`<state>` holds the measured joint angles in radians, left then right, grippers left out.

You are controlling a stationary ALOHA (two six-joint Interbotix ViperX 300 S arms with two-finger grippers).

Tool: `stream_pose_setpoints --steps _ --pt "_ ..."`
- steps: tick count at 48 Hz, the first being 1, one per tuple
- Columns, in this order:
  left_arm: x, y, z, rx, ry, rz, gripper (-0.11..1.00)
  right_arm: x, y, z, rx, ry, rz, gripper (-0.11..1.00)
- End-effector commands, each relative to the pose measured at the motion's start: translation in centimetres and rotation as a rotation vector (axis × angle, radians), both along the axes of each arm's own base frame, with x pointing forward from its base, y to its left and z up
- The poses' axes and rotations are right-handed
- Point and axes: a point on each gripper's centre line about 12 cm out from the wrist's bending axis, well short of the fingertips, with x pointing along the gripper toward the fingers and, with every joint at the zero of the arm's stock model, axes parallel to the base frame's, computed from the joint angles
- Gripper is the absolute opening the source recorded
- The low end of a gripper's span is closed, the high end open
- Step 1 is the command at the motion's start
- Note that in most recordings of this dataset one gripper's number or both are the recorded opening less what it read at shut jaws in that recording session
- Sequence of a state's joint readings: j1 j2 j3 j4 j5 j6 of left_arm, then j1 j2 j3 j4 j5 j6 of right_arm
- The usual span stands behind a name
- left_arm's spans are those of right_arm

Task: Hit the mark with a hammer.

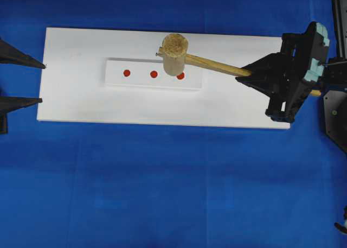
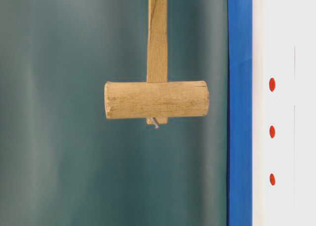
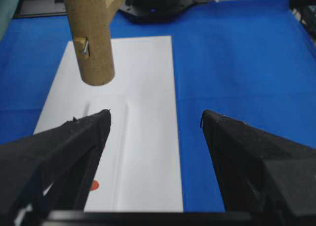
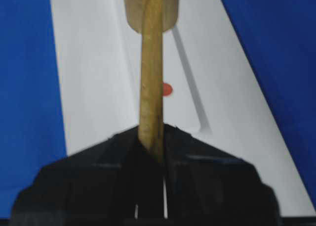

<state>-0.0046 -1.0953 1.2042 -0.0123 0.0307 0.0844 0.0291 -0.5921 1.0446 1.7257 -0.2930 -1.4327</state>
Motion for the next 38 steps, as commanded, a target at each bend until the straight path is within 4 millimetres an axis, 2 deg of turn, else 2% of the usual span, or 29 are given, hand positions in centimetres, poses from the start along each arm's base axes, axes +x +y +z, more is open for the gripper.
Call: stream_pose_setpoints --steps 1,13,28,38 --pt "0.1 0.0 0.4 -0.003 -0.009 0.0 0.72 0.8 0.0 1.4 -0.007 -0.033 0.004 0.03" --pt "0.1 0.0 0.3 -0.005 -0.008 0.001 0.71 3.1 0.2 1.8 -0.007 -0.022 0.012 0.03" --pt "0.2 0.0 0.2 -0.003 -0.002 0.0 0.72 8.7 1.3 3.1 -0.031 -0.029 0.09 0.03" --pt "0.2 0.0 0.2 -0.003 -0.002 0.0 0.72 12.0 1.7 3.3 -0.038 -0.028 0.113 0.03"
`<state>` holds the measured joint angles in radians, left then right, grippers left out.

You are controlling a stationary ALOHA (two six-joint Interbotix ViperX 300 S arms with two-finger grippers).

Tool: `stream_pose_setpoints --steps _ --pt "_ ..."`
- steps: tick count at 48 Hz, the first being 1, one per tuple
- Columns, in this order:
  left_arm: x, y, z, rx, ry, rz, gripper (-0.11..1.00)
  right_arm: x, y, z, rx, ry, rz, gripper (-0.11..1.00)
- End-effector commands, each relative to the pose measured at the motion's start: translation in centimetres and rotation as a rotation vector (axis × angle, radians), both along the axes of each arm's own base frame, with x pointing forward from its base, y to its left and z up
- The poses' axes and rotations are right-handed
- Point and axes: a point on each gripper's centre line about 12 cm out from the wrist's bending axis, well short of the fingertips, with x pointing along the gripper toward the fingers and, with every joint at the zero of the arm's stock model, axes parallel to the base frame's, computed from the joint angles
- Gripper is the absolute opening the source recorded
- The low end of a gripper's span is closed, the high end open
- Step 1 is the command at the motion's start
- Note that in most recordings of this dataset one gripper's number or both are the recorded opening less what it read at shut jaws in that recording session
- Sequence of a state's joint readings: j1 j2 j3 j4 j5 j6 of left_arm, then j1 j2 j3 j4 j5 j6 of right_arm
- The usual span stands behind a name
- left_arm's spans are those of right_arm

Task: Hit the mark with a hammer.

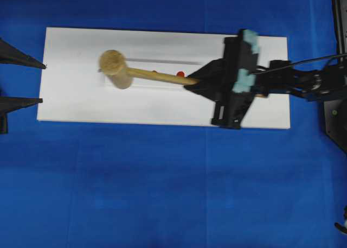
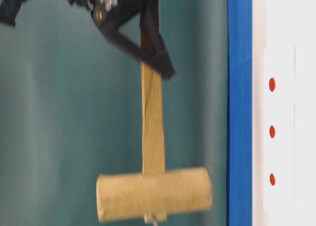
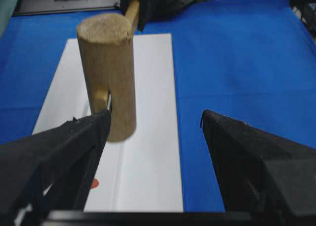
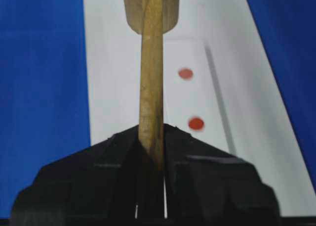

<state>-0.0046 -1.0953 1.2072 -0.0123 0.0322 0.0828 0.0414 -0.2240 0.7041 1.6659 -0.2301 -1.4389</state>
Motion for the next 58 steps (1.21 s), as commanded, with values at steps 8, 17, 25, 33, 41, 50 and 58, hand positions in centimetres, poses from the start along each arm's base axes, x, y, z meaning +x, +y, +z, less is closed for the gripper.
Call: stream_pose_setpoints --steps 8,17,25,33,41,50,58 --pt "0.2 0.0 0.3 -0.003 -0.006 0.0 0.72 2.0 0.5 2.0 -0.008 -0.054 0.037 0.03" --pt "0.4 0.0 0.1 -0.003 -0.002 0.001 0.72 2.1 0.5 1.9 -0.008 -0.053 0.04 0.03" --pt "1.5 0.4 -0.6 -0.006 0.005 0.02 0.75 2.2 0.5 2.1 -0.008 -0.056 0.04 0.03" --pt "2.9 0.9 -1.0 -0.013 -0.02 0.046 0.84 2.4 0.7 2.1 -0.006 -0.057 0.058 0.03" --pt "4.4 0.9 -1.5 -0.012 -0.042 0.047 0.92 2.6 0.9 2.2 -0.004 -0.061 0.076 0.03" --pt "6.2 1.0 -1.9 -0.01 -0.037 0.049 0.94 2.6 0.9 2.2 -0.004 -0.063 0.076 0.03" --pt "8.1 1.2 -2.2 -0.011 -0.022 0.053 0.94 2.6 0.9 2.2 -0.004 -0.063 0.076 0.03"
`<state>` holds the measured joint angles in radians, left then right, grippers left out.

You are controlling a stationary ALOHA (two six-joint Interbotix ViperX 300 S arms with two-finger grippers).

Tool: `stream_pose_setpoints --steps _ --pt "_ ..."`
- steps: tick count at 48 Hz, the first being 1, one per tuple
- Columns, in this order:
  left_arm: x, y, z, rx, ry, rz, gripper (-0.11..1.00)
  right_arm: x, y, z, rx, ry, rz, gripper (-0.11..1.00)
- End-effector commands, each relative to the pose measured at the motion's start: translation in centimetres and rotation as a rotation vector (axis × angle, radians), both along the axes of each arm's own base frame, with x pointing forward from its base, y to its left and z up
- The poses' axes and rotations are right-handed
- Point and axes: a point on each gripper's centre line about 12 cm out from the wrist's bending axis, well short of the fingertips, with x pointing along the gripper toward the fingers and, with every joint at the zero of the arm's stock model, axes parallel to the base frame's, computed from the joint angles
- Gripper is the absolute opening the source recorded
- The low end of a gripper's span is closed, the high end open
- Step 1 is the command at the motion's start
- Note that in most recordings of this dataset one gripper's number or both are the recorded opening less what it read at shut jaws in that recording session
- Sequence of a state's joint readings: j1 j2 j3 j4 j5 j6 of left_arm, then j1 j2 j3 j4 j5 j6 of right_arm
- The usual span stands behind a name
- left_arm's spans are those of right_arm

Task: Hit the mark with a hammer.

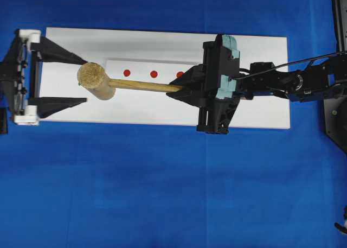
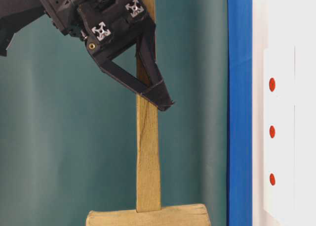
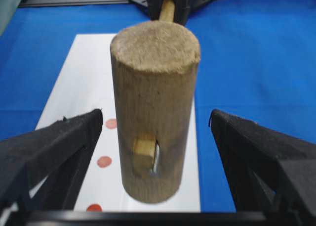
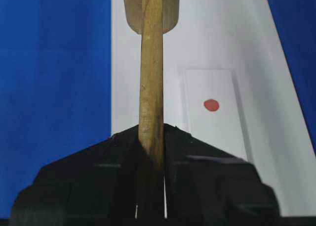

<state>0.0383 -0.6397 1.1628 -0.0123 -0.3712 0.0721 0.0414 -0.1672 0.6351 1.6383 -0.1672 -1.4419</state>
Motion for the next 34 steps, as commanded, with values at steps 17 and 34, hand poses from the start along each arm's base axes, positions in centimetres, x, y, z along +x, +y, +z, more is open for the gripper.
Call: stream_pose_setpoints --steps 17,34 --pt "4.3 0.3 0.4 -0.003 0.015 0.006 0.94 0.5 0.1 1.6 -0.013 -0.043 0.012 0.03" --pt "4.5 0.3 0.6 -0.002 0.012 0.006 0.74 0.6 0.5 1.9 -0.02 -0.05 0.056 0.03"
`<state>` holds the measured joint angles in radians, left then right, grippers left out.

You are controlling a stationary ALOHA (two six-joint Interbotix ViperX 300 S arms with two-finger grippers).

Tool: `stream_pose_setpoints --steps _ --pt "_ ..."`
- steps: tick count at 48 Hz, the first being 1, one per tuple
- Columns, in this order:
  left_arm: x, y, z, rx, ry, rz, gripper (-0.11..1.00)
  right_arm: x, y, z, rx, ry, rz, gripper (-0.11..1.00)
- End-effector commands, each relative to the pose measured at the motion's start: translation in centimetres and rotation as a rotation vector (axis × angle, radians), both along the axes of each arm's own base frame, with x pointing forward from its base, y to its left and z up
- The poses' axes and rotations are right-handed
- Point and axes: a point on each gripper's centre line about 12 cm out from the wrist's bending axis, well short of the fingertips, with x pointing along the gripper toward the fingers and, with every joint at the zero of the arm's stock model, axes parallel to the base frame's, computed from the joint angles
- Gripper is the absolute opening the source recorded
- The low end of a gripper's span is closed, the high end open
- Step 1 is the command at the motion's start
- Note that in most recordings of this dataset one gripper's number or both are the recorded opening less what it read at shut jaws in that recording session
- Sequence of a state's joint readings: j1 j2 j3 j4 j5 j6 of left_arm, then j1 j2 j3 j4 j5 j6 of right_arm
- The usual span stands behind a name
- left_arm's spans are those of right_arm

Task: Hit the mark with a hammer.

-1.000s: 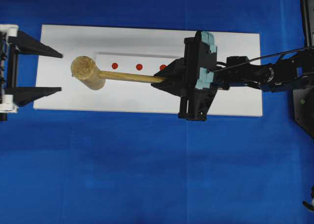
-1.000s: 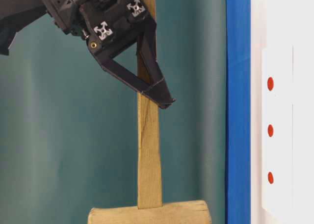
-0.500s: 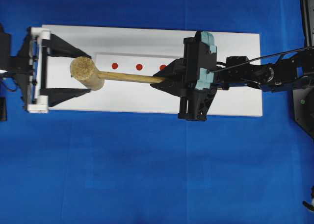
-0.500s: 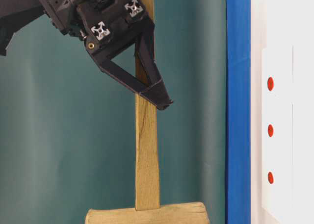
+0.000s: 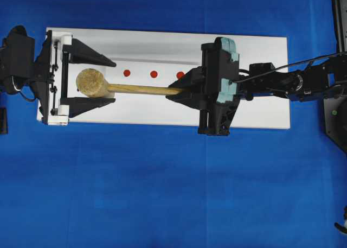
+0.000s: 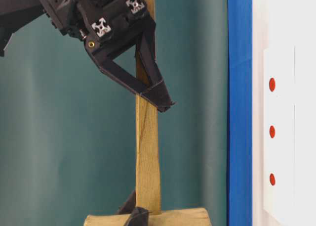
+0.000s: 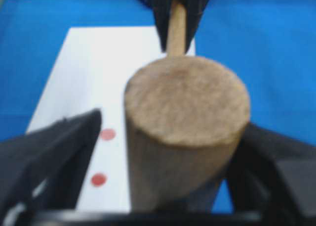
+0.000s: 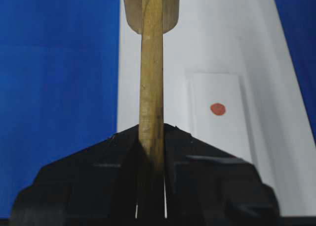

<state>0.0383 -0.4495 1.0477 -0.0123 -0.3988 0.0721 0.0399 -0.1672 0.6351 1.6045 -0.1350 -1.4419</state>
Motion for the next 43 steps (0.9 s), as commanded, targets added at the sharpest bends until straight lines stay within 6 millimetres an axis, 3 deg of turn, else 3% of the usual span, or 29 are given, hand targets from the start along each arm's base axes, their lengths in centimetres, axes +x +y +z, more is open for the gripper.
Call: stream_pose_setpoints --steps 1,4,6,43 --pt "0.39 0.16 1.07 0.0 -0.035 0.006 0.68 0.54 0.25 1.81 -0.004 -0.048 0.016 0.03" --pt "0.39 0.15 1.05 0.007 -0.033 0.004 0.49 0.54 0.25 1.8 -0.002 -0.048 0.015 0.03" --pt "0.36 0.16 0.97 0.009 -0.03 0.004 0.43 0.54 0.25 1.8 -0.002 -0.048 0.015 0.03" --pt "0.55 0.16 0.99 -0.039 0.003 0.013 0.45 0.54 0.12 1.82 -0.013 -0.048 0.012 0.03"
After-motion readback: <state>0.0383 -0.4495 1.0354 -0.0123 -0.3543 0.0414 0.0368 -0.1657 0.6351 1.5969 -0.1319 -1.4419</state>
